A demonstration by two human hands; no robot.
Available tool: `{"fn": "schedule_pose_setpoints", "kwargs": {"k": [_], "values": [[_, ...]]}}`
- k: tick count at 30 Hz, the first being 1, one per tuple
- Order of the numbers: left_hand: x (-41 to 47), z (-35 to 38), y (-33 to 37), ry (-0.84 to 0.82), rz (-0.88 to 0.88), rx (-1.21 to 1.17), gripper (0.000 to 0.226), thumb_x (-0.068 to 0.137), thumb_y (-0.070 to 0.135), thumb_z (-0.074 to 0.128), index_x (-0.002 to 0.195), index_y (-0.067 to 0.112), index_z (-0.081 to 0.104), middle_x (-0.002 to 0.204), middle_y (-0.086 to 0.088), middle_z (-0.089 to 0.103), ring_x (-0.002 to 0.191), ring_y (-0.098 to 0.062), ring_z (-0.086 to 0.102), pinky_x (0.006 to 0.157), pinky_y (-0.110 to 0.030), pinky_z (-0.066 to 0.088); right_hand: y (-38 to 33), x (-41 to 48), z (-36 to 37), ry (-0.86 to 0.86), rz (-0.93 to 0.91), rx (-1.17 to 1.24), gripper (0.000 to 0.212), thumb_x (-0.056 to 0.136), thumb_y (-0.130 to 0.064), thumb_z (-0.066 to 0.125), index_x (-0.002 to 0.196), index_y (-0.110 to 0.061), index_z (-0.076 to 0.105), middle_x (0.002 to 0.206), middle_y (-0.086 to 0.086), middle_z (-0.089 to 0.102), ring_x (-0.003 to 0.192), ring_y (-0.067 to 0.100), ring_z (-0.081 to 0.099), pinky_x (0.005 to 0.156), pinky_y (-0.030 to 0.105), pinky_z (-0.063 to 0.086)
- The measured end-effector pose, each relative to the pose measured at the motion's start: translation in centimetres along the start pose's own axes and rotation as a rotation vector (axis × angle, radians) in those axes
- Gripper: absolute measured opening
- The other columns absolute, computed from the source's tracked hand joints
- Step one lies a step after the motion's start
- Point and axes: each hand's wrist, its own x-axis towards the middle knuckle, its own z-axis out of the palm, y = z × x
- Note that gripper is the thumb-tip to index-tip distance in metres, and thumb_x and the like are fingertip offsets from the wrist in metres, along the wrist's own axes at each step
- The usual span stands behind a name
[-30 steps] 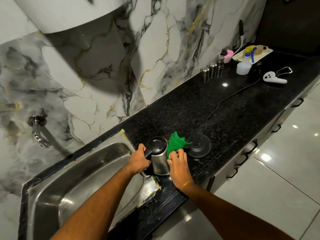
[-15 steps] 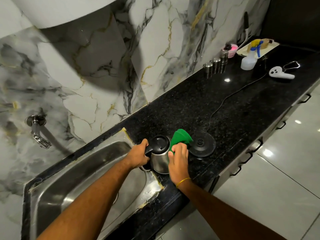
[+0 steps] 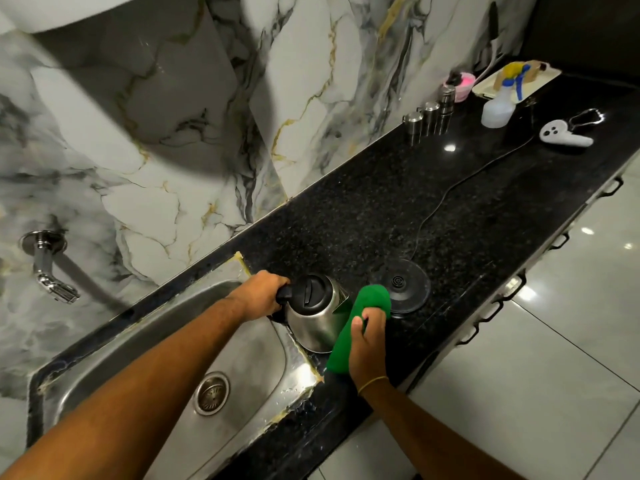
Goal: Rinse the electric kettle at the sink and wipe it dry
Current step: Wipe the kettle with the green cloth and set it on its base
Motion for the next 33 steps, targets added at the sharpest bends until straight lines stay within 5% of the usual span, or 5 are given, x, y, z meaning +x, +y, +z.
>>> {"fn": "schedule_pose_setpoints", "kwargs": {"k": [5, 11, 15, 26, 33], "values": [[0.8, -0.8, -0.8, -0.003, 0.078, 0.08, 0.031, 0.078, 0.013, 0.07, 0.075, 0.037, 0.052, 0.079, 0.006, 0.064, 0.078, -0.018, 0.065, 0.075, -0.04, 0.058, -2.1, 0.5, 0.0, -0.068, -0.155, -0.034, 0.008, 0.094, -0.019, 0.044, 0.09, -0.012, 0.043, 0.093, 0.001, 0.041, 0.086, 0.026, 0.042, 0.081, 0.044, 0.043], [2.1, -1.7, -1.7, -0.038, 0.251, 0.164, 0.018, 0.084, 0.014, 0.07, 0.089, 0.029, 0.061, 0.085, 0.005, 0.062, 0.083, -0.014, 0.06, 0.076, -0.026, 0.043, -0.3, -3.8, -0.4, -0.219, -0.301, -0.176, 0.011, 0.1, -0.022, 0.041, 0.092, -0.017, 0.044, 0.095, -0.006, 0.038, 0.084, 0.019, 0.042, 0.073, 0.037, 0.044], [2.8, -2.0, -2.1, -0.027, 0.365, 0.225, 0.015, 0.084, 0.014, 0.07, 0.097, 0.018, 0.065, 0.096, -0.006, 0.071, 0.093, -0.025, 0.066, 0.077, -0.026, 0.04, 1.3, -4.1, -0.5, -0.262, -0.25, -0.198, 0.005, 0.1, -0.022, 0.043, 0.095, -0.023, 0.042, 0.099, -0.006, 0.039, 0.088, 0.018, 0.044, 0.077, 0.036, 0.046], [3.5, -2.4, -2.2, 0.044, 0.584, 0.379, 0.006, 0.089, 0.021, 0.061, 0.095, 0.02, 0.059, 0.092, -0.001, 0.067, 0.094, -0.021, 0.063, 0.079, -0.037, 0.055, 1.5, -2.7, 0.0, -0.26, 0.145, 0.004, 0.016, 0.09, -0.021, 0.052, 0.081, -0.028, 0.041, 0.089, -0.002, 0.038, 0.079, 0.007, 0.041, 0.079, 0.03, 0.04], [4.6, -2.7, -2.3, 0.054, 0.722, 0.391, 0.012, 0.09, 0.031, 0.046, 0.094, 0.023, 0.054, 0.088, -0.001, 0.066, 0.091, -0.021, 0.063, 0.075, -0.035, 0.055, -1.1, 1.0, 1.1, -0.212, 0.122, 0.077, 0.009, 0.09, -0.027, 0.051, 0.085, -0.027, 0.044, 0.088, -0.003, 0.042, 0.08, 0.015, 0.043, 0.08, 0.047, 0.045]]}}
